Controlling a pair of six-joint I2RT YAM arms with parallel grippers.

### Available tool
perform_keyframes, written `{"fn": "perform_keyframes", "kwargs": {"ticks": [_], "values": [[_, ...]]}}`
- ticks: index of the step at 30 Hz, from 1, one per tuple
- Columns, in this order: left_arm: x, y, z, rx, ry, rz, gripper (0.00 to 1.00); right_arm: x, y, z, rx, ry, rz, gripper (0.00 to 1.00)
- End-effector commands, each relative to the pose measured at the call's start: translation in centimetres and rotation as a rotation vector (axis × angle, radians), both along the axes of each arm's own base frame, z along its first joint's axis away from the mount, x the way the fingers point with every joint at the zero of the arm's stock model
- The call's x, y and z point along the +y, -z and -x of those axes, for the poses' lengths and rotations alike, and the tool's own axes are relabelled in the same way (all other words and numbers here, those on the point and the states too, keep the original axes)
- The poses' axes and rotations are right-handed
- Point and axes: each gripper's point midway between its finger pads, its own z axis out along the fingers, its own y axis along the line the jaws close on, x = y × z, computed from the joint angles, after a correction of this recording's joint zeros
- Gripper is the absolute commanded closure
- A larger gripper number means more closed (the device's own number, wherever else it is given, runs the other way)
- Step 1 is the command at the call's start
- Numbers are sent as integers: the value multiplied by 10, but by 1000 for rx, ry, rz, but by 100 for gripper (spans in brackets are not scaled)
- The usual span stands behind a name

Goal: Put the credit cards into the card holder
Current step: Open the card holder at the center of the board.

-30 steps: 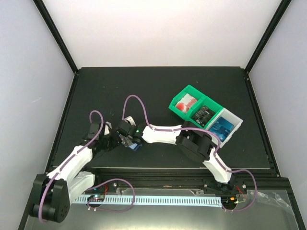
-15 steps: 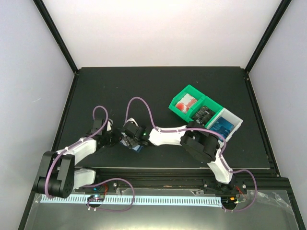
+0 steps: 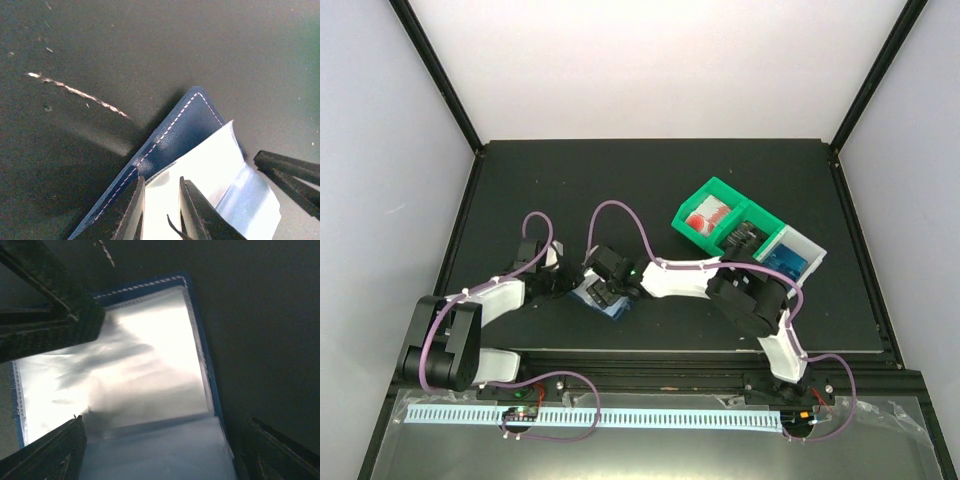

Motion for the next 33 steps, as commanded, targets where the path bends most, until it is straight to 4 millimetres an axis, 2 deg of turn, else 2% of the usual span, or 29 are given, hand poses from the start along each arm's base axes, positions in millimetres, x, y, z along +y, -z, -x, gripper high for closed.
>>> {"fn": "perform_keyframes", "kwargs": {"ticks": [1,6,10,17,20,25,28,33], "values": [[2,26,36,117,42,-38,79,-10,-20,5,37,4,9,15],[5,31,50,165,2,-40,80,-10,-52,1,72,133,-69,15],[-2,35,62,211,-7,-8,83,-15,-76,6,130,246,-151,17],[-8,35,74,254,-31,9,89,-20,-93,30,267,297,-274,31],[-9,34,77,252,-46,12,90,-25,-84,45,342,286,-261,36],[-13,32,81,248,-40,21,89,-42,-48,62,415,311,-185,42],[-15,32,85,253,-27,25,89,-45,-31,58,397,320,-122,45],[-18,39,96,271,1,40,89,-40,-25,41,276,351,3,46]]}}
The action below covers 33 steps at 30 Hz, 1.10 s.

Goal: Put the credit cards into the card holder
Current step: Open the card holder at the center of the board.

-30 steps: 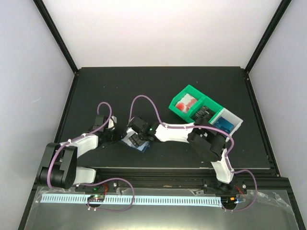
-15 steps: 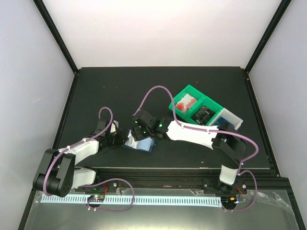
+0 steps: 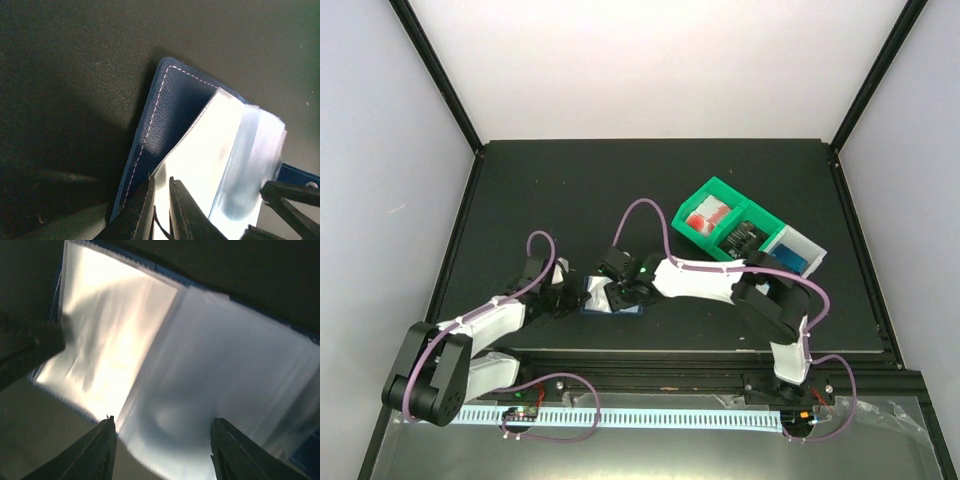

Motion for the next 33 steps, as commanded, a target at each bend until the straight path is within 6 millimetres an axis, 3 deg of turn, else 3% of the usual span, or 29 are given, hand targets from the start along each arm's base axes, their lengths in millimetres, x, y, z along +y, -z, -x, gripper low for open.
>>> {"fn": "perform_keyframes", "kwargs": {"ticks": [1,5,12,16,20,22,26,33], "values": [[8,33,47,181,17,-37,89,5,-3,-14,-102,17,114,46],[5,28,45,157,20,-17,89,1,3,-25,-180,101,221,36],[-1,14,43,100,38,30,88,-4,33,-32,-225,124,350,32],[-13,-16,28,-1,80,91,84,-14,46,-28,-220,117,403,23],[-27,-51,14,-136,98,198,84,-11,40,-27,-230,113,356,21],[-29,-58,8,-186,97,221,84,-4,36,-26,-227,95,314,21],[-30,-54,-2,-211,112,201,85,6,27,-24,-216,78,255,27],[-31,-22,-10,-109,155,129,87,15,13,-19,-198,65,144,33]]}}
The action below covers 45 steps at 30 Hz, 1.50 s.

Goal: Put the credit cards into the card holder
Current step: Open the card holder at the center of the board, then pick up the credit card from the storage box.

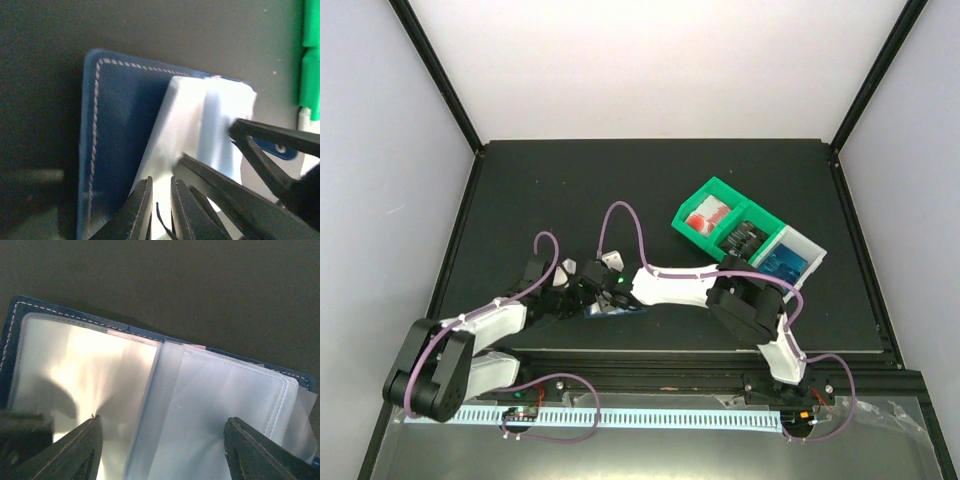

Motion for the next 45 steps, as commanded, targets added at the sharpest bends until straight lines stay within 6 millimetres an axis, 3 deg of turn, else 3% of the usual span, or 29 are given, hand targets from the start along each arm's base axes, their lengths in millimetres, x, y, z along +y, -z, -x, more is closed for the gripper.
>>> {"fn": "perform_keyframes", "kwargs": {"ticks": [1,5,10,15,19,24,29,36,40,45], "values": [[-5,0,-16,-24,45,-31,88,4,-12,9,39,-33,-94,32],[7,19,-10,35,29,-116,88,4,-51,0,-10,-55,-165,32],[7,26,-6,64,64,-135,88,-23,-116,-23,-91,-150,-256,30],[4,20,-8,57,92,-137,84,-91,-154,-56,-154,-193,-307,29],[5,15,-10,48,95,-153,78,-155,-165,-91,-220,-136,-244,29],[9,15,-9,50,102,-179,73,-206,-165,-112,-188,-119,-204,29],[11,17,-7,57,98,-189,67,-250,-146,-122,-106,-88,-149,29],[14,17,-10,63,91,-213,64,-273,-111,-138,-12,-80,-58,29],[16,19,-9,70,85,-225,64,-273,-93,-147,-8,-127,-20,30],[18,23,-6,85,82,-240,64,-275,-73,-150,41,-178,-6,40]]}}
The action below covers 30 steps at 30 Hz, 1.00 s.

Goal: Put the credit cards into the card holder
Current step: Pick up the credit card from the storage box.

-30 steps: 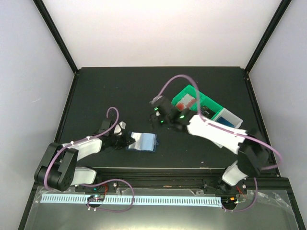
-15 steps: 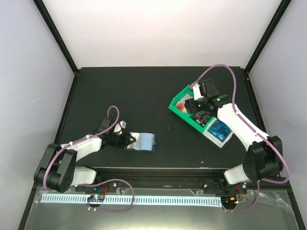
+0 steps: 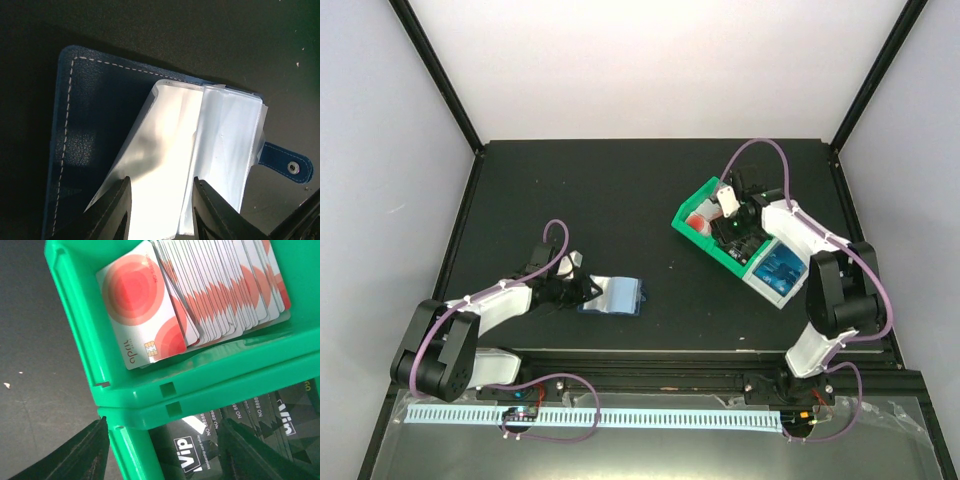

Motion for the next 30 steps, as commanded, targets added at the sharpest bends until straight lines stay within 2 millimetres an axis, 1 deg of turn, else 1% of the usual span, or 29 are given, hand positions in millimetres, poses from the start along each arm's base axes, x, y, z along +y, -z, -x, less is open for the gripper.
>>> {"fn": "perform_keyframes", "kwargs": {"ticks": [1,3,6,10,14,15,17,20,22,25,30], "values": [[15,17,10,60,-21,-96,64,-3,6,-8,6,-75,20,41],[15,19,10,63,-20,-99,64,-6,15,-5,35,-91,40,45],[15,21,10,72,-18,-101,64,-16,22,-3,63,-84,62,48],[15,22,10,76,-17,-103,65,-29,27,-3,84,-67,74,49],[14,23,9,81,-16,-105,65,-45,32,-5,113,-36,99,45],[14,23,9,81,-16,-104,65,-48,30,-5,114,-30,88,45],[14,22,8,78,-17,-103,65,-44,18,-5,86,-40,34,45],[14,21,7,77,-18,-102,65,-25,-6,-1,38,-100,-75,43],[14,21,6,76,-18,-102,65,-19,-19,0,-1,-124,-111,40],[14,19,6,69,-19,-104,65,-28,-20,2,-5,-104,-79,39],[14,18,5,62,-18,-104,65,-54,-6,4,43,-31,7,48]]}}
